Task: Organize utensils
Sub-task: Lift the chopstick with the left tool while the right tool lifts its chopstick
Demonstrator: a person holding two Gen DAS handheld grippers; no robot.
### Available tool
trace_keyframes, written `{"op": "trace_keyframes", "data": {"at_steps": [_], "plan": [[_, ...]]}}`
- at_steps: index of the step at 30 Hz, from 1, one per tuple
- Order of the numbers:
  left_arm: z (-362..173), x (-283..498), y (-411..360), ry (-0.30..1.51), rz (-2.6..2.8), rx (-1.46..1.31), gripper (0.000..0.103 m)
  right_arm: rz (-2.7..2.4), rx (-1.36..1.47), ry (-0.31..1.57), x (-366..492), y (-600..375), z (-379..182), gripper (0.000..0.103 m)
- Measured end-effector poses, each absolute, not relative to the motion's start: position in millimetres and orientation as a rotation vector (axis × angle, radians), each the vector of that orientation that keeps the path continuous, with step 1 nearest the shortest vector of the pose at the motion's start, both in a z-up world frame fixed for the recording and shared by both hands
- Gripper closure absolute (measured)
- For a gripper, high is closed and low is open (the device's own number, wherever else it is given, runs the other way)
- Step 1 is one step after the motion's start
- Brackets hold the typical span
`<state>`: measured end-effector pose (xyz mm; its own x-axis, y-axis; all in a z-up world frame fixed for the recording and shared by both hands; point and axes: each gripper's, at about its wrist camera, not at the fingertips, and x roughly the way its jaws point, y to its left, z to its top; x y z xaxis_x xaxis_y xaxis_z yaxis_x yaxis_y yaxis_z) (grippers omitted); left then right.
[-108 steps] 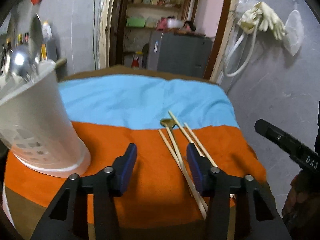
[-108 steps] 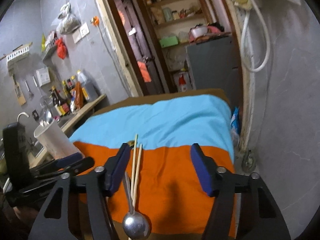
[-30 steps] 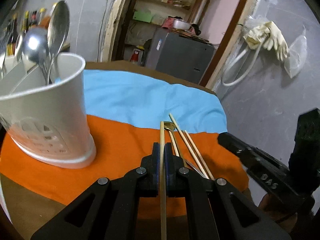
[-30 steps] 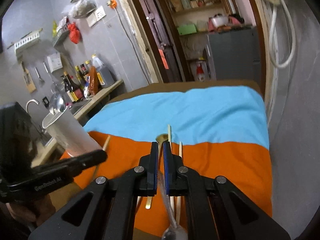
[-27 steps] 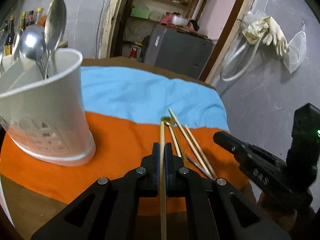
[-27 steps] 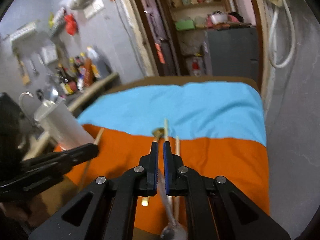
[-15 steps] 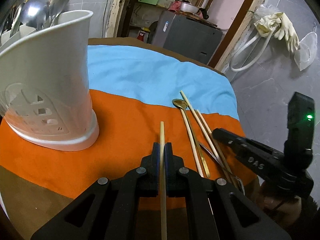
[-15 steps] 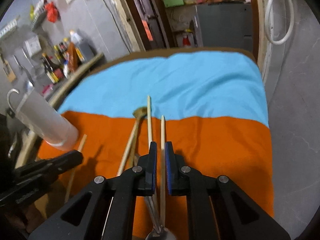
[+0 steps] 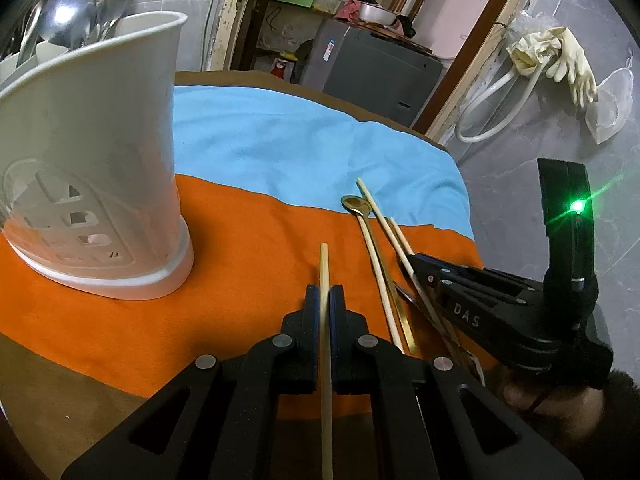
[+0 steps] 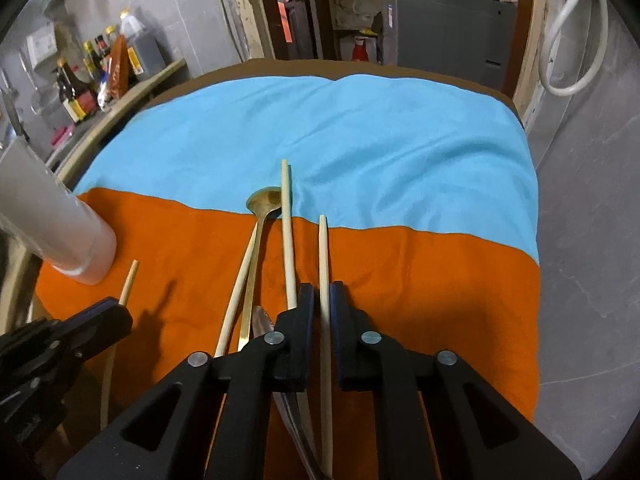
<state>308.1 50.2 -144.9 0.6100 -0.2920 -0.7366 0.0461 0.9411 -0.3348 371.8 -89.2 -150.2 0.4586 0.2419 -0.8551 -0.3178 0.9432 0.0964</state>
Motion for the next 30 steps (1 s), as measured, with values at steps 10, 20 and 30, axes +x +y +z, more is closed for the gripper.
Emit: {"op": "trace_keyframes", "data": {"at_steps": [10,20,30], "plan": [[-115.5,289.0,55.3,0.770,-0.241,-0.312,0.101,0.400,0.099,0.814,328.9,-110.3,-111.9,0.100],[-65.1,263.4,85.7,0.560,-0.231,-0.318,0.101,0.442,0.172,0.559,291.0,-92.6,-59.6,0.100],[-6.2,252.6,169.9,0.361,-0.147,-0.372,0.101,0.647,0.308,0.279,277.2,-30.8,12.0,0.100]]}}
